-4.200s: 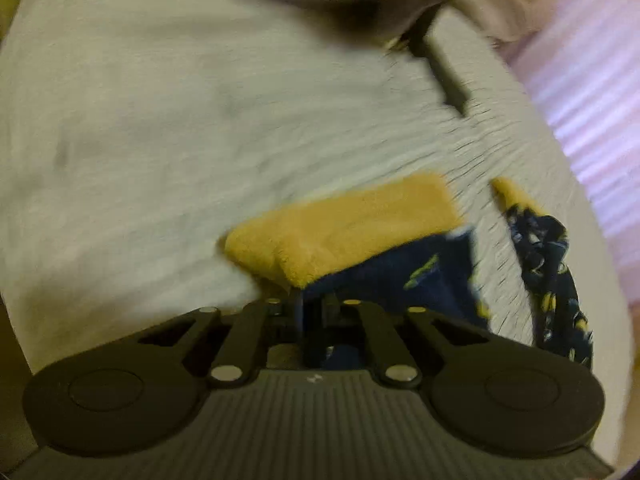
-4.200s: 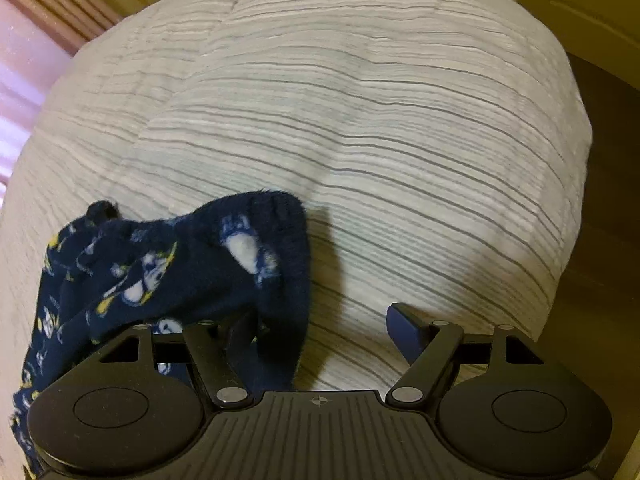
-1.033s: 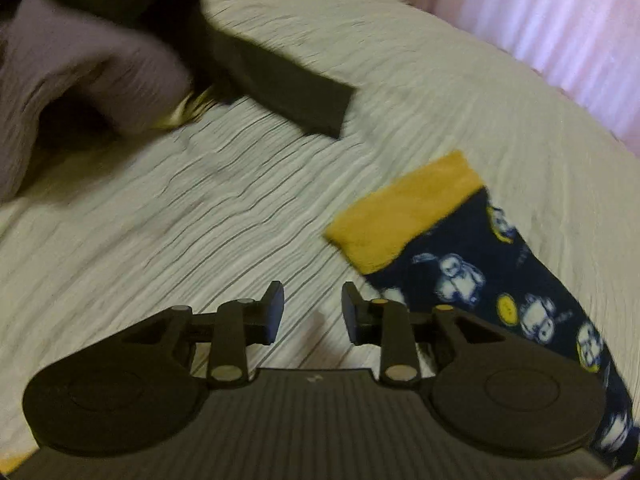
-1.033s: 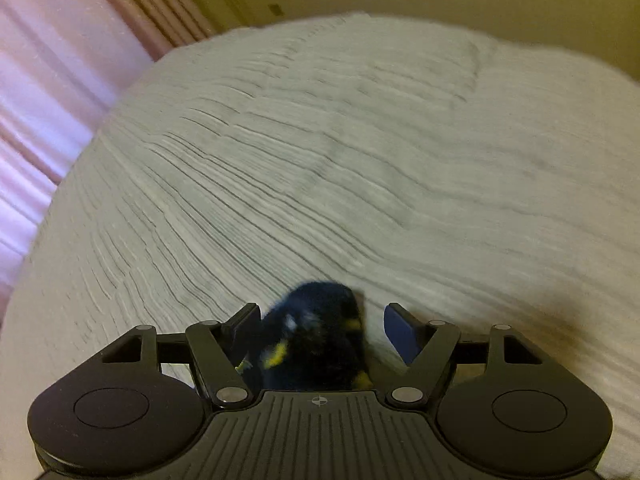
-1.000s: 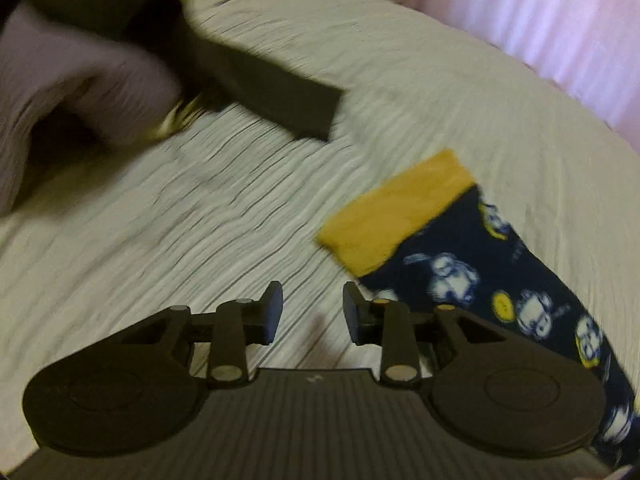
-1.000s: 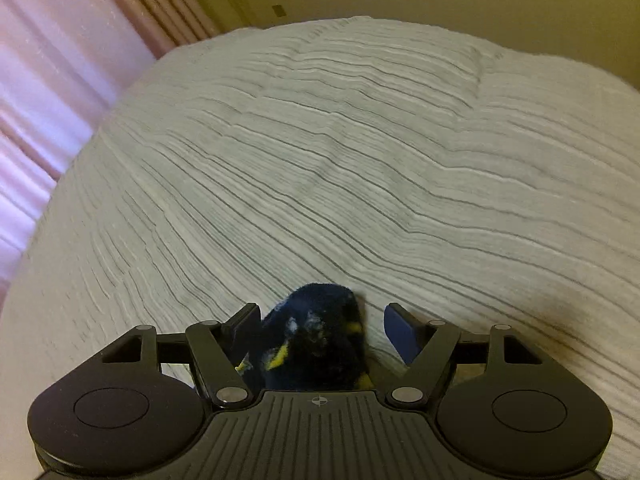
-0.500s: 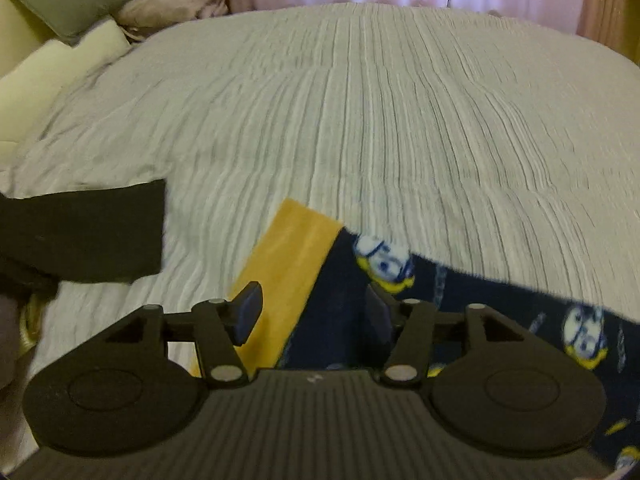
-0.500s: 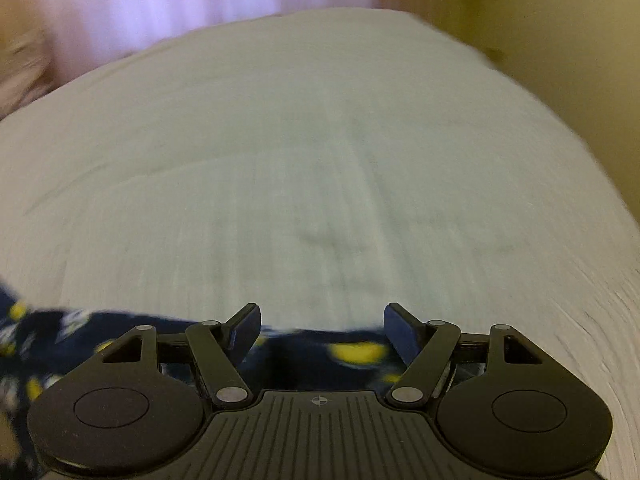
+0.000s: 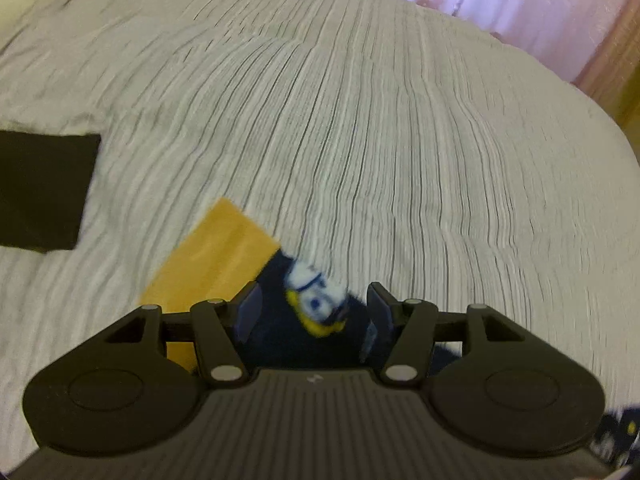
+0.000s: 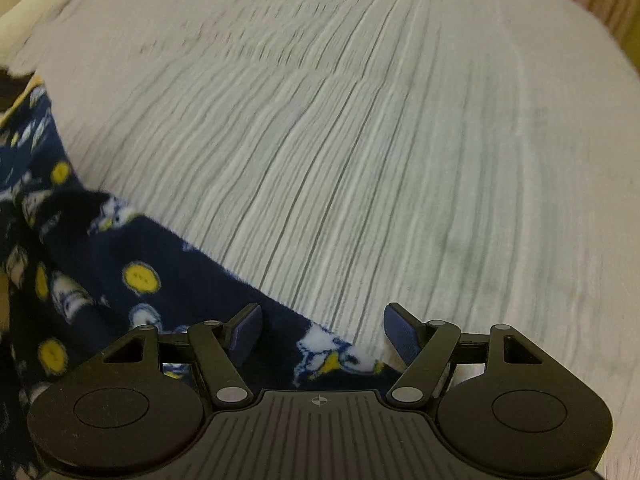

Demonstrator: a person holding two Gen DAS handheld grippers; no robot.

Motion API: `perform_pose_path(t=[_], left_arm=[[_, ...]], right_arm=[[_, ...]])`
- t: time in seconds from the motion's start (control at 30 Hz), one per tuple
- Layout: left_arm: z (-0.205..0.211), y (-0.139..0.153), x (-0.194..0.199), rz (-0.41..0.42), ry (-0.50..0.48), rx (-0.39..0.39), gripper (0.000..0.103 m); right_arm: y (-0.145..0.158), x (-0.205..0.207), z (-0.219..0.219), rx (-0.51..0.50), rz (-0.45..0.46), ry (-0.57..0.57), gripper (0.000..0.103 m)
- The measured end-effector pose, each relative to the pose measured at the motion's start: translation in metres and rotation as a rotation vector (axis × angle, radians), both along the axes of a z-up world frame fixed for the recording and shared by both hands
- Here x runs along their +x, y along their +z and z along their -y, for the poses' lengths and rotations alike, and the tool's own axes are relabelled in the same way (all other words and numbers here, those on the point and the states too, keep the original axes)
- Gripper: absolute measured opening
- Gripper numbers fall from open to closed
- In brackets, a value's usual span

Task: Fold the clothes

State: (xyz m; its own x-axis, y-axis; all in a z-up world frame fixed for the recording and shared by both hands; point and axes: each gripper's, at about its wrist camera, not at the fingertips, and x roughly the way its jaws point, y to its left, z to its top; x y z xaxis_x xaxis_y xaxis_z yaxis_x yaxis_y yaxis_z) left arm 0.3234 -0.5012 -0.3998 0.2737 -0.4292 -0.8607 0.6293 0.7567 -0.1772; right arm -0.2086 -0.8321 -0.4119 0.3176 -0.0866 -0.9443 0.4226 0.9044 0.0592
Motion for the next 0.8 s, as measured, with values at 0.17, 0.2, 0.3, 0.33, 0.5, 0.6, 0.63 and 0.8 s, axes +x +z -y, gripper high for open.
perform_pose_path(t=[0.17,0.2,0.3,0.33,0.5,0.6,0.63,0.8], left_arm=[[0.018,-0.032,0.027,-0.089,0.141,0.062,0.053],[0.021,-0.040,0.031,-0.108,0.158,0.080,0.049],[0.021,-0.041,0.030,-0.053,0.163,0.104,0.005],[0.017,-0.037,0.028,-0.026,0.166,0.088,0.003],[-0.010,0.020,0.021,0.237,0.222,-0.164,0.000],[-0.006,0.034,0.042,0.260,0.285,-0.193,0.000],[-0.003,0.033,0.049,0.246,0.296,-0.176,0.000],[0.011,0.010,0.036,0.070,0.209,-0.015,0.015]], right_arm=[[-0.019,0.003,-0.001,0.024,-0.037,0.068,0.071],[-0.021,0.004,-0.002,0.023,-0.038,0.076,0.069],[-0.016,0.004,-0.005,0.024,-0.006,0.073,0.002],[-0.013,0.004,-0.006,0.025,0.003,0.085,0.002],[0.016,-0.010,0.003,-0.061,0.136,0.001,0.001],[0.029,-0.018,0.021,-0.184,0.211,-0.147,0.000],[0.027,-0.017,0.028,-0.181,0.213,-0.194,0.000],[0.013,-0.011,0.045,-0.068,0.194,-0.310,0.000]])
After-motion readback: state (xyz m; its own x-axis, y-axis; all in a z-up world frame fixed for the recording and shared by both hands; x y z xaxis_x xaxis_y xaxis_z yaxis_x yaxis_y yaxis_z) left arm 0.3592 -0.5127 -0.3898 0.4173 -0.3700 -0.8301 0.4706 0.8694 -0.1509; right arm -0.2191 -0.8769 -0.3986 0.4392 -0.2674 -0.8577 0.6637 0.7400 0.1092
